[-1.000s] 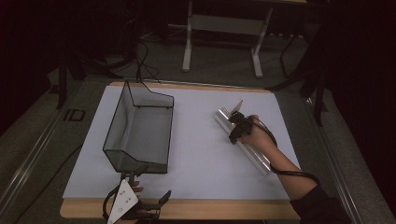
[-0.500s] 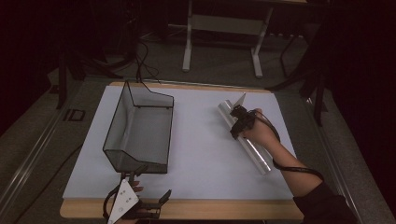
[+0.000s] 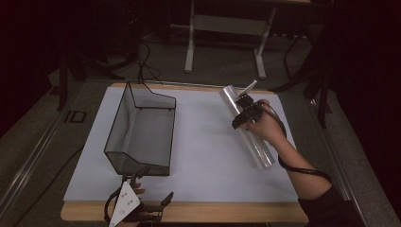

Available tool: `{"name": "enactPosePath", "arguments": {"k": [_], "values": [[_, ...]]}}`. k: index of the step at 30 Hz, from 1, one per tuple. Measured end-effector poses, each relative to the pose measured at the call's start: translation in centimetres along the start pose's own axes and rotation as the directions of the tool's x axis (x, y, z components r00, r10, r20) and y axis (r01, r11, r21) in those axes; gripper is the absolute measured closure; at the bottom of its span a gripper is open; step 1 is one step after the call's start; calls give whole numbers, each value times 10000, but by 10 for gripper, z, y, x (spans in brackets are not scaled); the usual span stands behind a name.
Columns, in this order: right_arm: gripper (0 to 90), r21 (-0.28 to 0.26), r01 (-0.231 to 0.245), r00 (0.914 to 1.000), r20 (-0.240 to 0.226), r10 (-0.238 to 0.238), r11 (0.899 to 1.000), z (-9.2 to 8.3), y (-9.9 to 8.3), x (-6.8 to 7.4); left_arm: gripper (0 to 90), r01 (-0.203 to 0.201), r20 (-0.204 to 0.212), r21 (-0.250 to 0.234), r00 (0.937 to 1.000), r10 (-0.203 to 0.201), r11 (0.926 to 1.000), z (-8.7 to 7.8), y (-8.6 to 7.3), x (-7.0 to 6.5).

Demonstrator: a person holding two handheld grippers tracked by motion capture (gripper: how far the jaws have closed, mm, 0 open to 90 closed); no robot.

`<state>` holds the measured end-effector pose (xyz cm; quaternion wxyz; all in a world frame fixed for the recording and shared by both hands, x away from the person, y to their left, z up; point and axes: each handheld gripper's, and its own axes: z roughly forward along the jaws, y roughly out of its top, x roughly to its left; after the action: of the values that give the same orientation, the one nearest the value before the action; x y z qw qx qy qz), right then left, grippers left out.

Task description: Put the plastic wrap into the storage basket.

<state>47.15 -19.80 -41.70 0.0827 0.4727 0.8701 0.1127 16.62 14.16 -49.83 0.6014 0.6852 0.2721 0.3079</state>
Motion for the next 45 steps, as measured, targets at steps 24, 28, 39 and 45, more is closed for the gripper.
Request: {"name": "enactPosePath", "arguments": {"k": [24,28,39,45], "values": [[327,-2794,-1523,9586,-2752,729,9480,-51,46,43,20,-105,78,-38,9999,105,9999,-1,1,-1],[327,-3105,-1605,9509,-3031,624,9369,-56,56,59,20,-136,89,-28,9999,136,9999,-1,1,0],[326,-3588,-2192,9058,-4204,527,9073,-63,79,96,20,-209,132,-109,9997,211,9997,-3,1,-1],[326,-3906,-2822,8771,-4750,707,8762,-64,91,105,20,-334,209,-90,9992,336,9994,-3,1,-1]]}}
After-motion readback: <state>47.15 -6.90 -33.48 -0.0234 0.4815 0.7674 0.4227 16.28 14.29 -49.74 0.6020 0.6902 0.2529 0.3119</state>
